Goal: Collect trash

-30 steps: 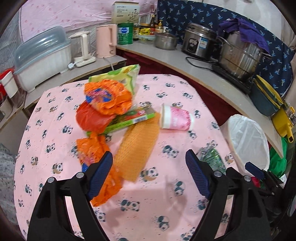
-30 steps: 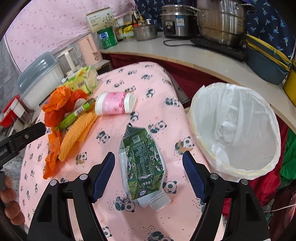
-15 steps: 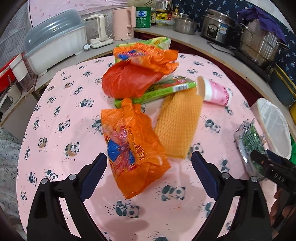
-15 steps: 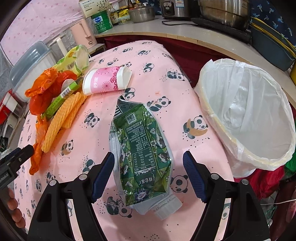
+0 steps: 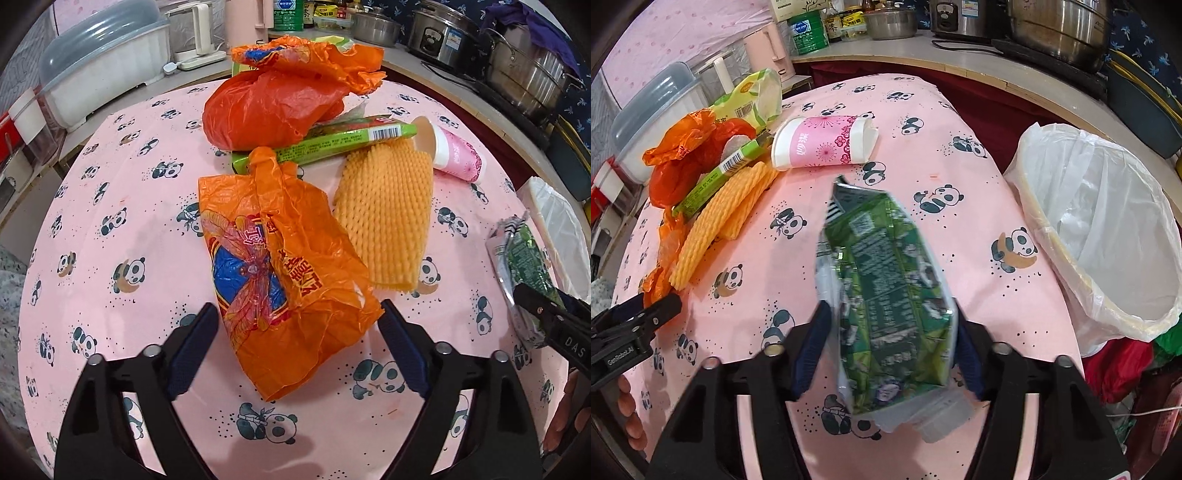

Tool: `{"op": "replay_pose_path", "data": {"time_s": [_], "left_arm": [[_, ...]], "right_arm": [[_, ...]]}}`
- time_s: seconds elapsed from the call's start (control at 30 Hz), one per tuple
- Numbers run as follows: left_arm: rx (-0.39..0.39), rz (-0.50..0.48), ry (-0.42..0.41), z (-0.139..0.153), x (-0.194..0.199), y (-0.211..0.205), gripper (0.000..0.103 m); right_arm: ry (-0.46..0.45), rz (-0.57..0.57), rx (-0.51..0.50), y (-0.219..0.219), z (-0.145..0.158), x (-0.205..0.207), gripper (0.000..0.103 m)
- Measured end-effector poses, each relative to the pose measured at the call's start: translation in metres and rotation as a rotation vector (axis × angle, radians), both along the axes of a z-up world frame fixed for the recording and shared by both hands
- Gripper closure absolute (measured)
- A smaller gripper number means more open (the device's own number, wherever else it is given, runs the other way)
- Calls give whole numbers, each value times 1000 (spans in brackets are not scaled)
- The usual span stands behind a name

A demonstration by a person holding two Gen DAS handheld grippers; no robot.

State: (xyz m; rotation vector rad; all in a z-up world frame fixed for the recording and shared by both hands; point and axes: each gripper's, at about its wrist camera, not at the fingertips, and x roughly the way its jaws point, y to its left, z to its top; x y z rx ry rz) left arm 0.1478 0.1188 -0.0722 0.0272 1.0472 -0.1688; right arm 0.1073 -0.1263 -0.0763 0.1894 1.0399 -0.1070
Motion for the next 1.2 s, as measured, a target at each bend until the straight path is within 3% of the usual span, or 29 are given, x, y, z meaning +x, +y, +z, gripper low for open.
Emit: {"op": "replay_pose_path", "data": {"time_s": [0.1,0.3,0.37,0.4,0.43,0.5,0.83,1.2], "left_arm": [[-16,-8,18,0,0,1,41],[-41,-16,17,8,-3,4,81],[-46,-18,9,14,-5,4,83],[-50,-17,4,17,-6,4,83],[-53,-15,-4,20,-8,3,84],[-59,-17,-20,29,-11,2,84],[-104,-61,-117,82,-24,-17,85],[-147,-146,-165,118,-31,-60,85]], "right_arm": [[1,10,6,3,1,-1,47],[-20,30,16,12,10,-6,47],[-31,35,19,13,14,-7,48],[-39,36,20,14,18,-7,59],[-42,37,19,14,21,-8,78],[-40,37,57,11,26,-7,82],[-75,54,41,14,45,-16,85],[-186,-8,43,-14,89,-32,85]]}}
